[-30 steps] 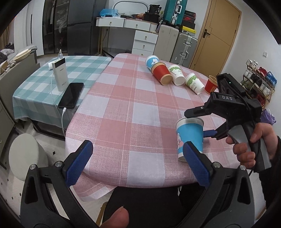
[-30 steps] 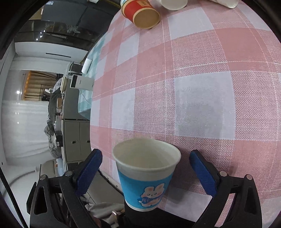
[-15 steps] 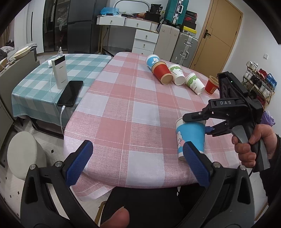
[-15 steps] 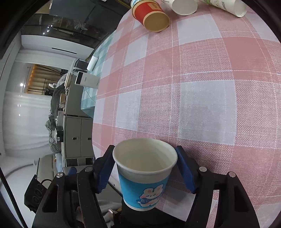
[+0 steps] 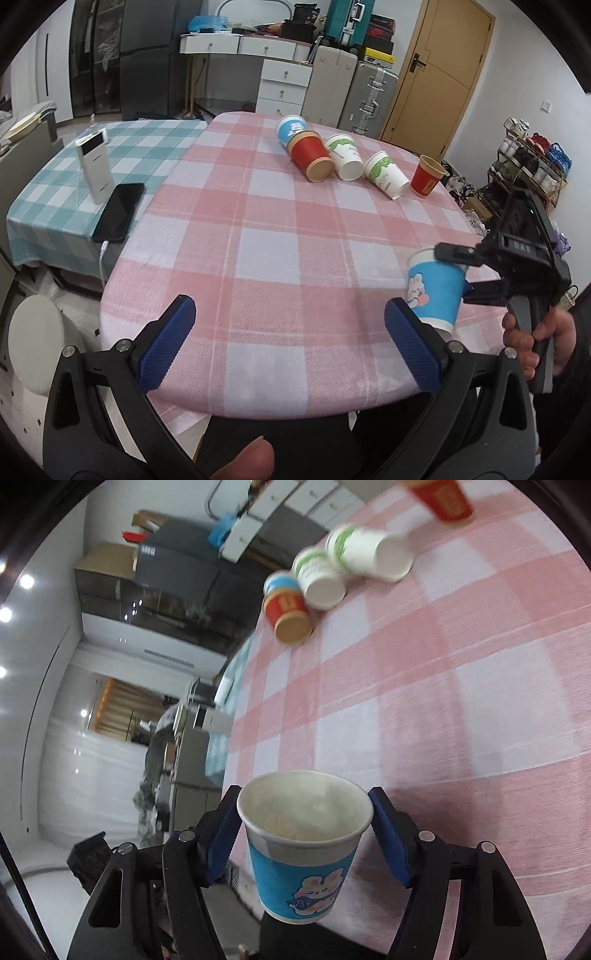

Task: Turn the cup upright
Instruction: 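Carry the blue cup with the right gripper and set it rim-up on the cloth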

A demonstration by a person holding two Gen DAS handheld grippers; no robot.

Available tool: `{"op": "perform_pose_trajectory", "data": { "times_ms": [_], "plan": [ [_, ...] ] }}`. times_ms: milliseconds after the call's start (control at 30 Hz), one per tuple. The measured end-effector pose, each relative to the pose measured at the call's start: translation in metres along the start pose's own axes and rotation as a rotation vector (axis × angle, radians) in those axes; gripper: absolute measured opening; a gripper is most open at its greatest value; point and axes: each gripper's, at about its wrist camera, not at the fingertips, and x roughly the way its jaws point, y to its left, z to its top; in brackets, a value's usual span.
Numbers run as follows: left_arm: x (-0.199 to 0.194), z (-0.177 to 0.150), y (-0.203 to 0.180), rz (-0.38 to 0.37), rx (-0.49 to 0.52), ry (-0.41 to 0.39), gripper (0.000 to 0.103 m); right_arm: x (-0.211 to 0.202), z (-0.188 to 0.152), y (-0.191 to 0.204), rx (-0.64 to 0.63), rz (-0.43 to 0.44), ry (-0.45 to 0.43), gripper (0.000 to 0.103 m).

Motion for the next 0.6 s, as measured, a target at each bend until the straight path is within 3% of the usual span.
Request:
{"op": "perform_pose_trajectory", "data": {
  "times_ms": [300, 467, 600],
  "plan": [
    [0.035, 0.045, -0.040, -0.019, 0.035, -0.006, 0.102, -0.045, 0.011, 0.014, -0.240, -0.186, -0.297, 0.069],
    [0.051, 0.058, -0.049, -0.013, 0.022, -0.003, 0.102, -0.033, 0.013, 0.027, -0.396, -0.326, -0.410, 0.069],
    [0.061, 0.059, -0.052, -0.004, 0.017, 0.011, 0.102, -0.009, 0.017, 0.033, -0.487, -0.411, -0.435, 0.069]
  ]
}}
